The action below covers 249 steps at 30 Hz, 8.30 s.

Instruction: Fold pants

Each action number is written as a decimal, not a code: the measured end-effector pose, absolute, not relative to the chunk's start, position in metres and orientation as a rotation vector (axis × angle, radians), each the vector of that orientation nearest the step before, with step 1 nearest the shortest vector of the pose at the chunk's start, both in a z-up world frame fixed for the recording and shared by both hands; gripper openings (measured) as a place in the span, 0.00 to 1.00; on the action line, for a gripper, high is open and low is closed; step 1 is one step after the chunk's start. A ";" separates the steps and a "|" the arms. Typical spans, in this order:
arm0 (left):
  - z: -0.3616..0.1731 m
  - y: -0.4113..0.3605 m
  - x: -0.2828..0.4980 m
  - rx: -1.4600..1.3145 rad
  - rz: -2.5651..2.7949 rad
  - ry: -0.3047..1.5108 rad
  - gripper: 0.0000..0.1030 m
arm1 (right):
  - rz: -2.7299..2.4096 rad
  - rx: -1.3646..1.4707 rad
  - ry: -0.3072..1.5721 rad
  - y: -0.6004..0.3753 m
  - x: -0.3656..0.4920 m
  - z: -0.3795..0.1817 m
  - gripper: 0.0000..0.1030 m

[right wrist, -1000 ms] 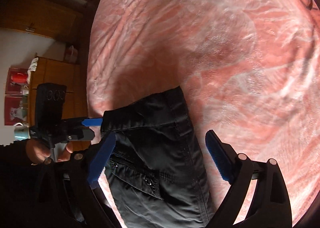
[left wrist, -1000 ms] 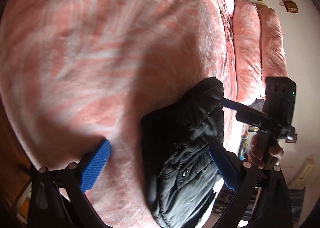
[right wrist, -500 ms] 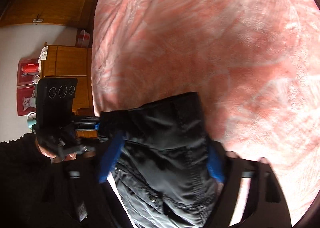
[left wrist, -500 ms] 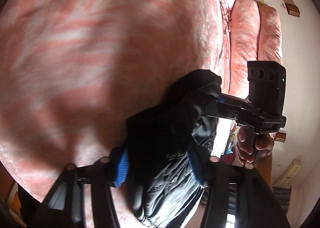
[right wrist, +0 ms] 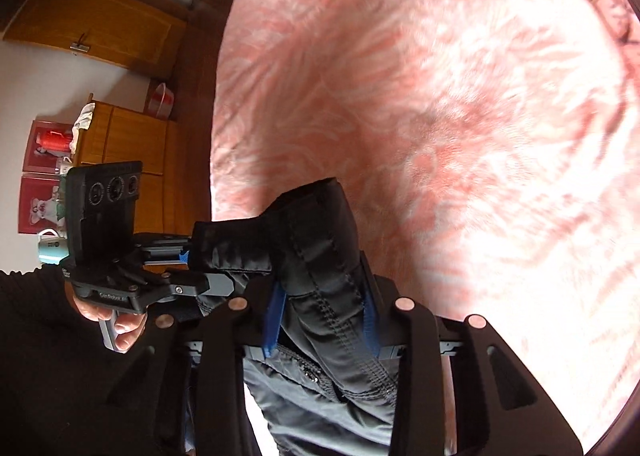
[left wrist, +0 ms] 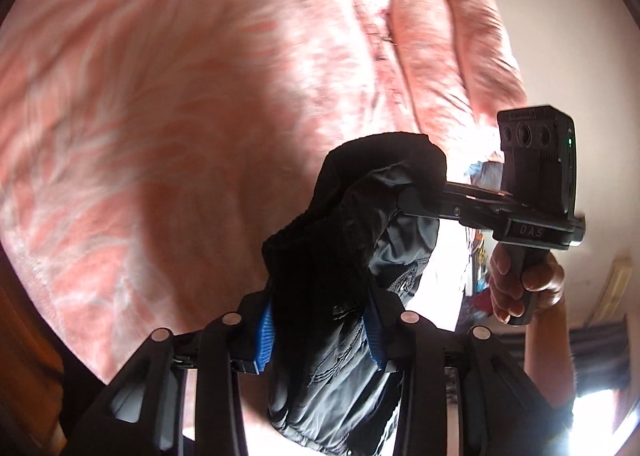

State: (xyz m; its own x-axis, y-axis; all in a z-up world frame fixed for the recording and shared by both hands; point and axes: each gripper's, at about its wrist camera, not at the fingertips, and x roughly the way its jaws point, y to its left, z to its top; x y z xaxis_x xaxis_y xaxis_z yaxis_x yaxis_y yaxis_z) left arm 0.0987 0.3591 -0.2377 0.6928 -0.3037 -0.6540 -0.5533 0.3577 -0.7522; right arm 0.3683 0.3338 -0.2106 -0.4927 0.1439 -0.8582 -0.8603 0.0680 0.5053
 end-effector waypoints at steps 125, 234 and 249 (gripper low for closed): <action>-0.098 -0.198 0.163 0.047 -0.450 1.046 0.35 | 0.938 -0.230 1.132 -0.270 0.362 -0.119 0.26; -0.216 0.013 0.182 -0.434 -0.298 1.167 0.82 | 0.370 0.762 0.991 -0.361 0.222 -0.236 0.30; -0.221 0.047 0.225 -0.491 -0.343 1.200 0.85 | 0.380 0.811 1.032 -0.377 0.292 -0.238 0.44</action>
State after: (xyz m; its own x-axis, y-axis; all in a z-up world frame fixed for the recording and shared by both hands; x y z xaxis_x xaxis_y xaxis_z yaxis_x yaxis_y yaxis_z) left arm 0.2246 0.0466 -0.2209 0.3311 -0.5017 -0.7992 -0.0042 0.8462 -0.5329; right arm 0.2921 -0.3773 -0.2382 0.4835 0.6297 -0.6081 0.0852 0.6575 0.7486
